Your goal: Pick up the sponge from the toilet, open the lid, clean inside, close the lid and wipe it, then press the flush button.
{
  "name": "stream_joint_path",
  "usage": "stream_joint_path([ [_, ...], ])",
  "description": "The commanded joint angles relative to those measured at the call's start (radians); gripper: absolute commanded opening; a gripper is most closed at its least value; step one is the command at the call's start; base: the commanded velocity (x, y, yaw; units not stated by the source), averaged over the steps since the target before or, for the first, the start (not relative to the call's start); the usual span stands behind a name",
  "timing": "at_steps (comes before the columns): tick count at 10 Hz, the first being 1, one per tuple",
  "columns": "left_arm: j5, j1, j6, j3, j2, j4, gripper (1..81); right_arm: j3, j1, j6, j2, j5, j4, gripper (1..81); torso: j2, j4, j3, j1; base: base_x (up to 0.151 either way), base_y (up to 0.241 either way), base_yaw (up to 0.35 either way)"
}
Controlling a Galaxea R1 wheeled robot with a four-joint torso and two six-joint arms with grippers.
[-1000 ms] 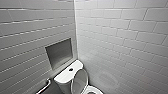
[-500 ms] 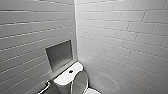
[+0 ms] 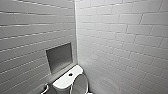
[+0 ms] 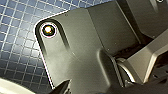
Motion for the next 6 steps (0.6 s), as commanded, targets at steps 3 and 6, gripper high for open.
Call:
stream_joint_path([
  [3, 0.058, -0.037, 0.004, -0.002, 0.003, 0.005, 81.1, 0.314, 0.223, -0.028, -0.245, 0.069, -0.044, 1.0, -0.166, 0.0, -0.098, 0.106, 0.0, 0.0, 0.0],
  [6, 0.061, -0.037, 0.005, -0.002, 0.009, 0.005, 81.1, 0.342, 0.31, -0.028, -0.282, 0.095, -0.026, 1.0, -0.258, 0.0, -0.174, 0.163, 0.0, 0.0, 0.0],
])
